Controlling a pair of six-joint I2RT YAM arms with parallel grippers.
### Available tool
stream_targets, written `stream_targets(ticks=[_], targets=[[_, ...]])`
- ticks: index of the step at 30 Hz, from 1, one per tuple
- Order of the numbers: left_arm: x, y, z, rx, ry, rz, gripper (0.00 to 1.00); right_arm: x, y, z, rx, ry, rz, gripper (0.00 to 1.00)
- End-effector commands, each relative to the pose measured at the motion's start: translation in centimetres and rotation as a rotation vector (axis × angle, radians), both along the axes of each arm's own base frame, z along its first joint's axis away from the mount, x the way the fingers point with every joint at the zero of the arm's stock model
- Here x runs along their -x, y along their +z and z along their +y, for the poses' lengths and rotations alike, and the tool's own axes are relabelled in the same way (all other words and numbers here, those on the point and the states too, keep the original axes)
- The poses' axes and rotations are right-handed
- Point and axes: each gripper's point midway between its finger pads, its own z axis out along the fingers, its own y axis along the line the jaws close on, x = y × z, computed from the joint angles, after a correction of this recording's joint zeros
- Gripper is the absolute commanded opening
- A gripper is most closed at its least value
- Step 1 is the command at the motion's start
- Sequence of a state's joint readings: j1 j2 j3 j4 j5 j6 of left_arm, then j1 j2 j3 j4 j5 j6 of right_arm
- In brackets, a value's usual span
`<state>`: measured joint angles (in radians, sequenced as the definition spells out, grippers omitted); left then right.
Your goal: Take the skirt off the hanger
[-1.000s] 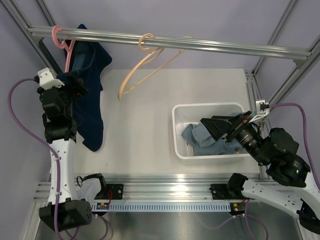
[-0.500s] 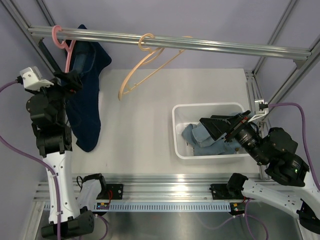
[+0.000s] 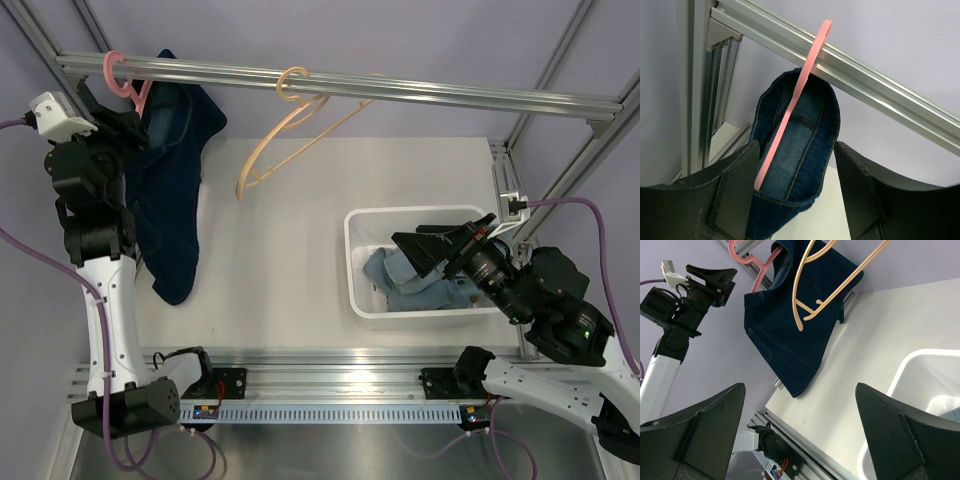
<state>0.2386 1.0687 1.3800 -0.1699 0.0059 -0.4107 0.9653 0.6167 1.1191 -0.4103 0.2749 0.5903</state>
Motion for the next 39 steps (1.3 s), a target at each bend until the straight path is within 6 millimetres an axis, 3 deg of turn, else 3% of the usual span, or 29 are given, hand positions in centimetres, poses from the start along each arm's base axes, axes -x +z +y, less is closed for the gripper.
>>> stream_targets(ticks=[1, 26, 31, 34, 39], targets=[[0.1, 3.7, 0.4, -0.056, 0.005, -0.097, 0.64, 0.4, 2.6, 0.0, -0.033, 0.017, -0.065, 0.99], [-4.0, 4.0, 1.4, -0.047, -0.043, -0.117, 0.60, -0.1, 2.6, 1.2, -0.022, 0.032, -0.066, 0.99], [-4.5, 3.9, 1.4, -0.042, -0.052, -0.112, 0.53, -0.3, 2.8, 1.6, -0.022, 0.037, -0.069, 0.99], [-4.6, 5.0, 1.4, -0.053, -0.051, -0.136, 0.51, -0.4, 2.8, 2.0, -0.023, 0.043, -0.070, 0.99], [-5.4, 5.0, 2.0, -0.047, -0.033, -0.098, 0.55, -0.5, 3.0, 2.5, -0.019, 0.054, -0.071, 0.99]])
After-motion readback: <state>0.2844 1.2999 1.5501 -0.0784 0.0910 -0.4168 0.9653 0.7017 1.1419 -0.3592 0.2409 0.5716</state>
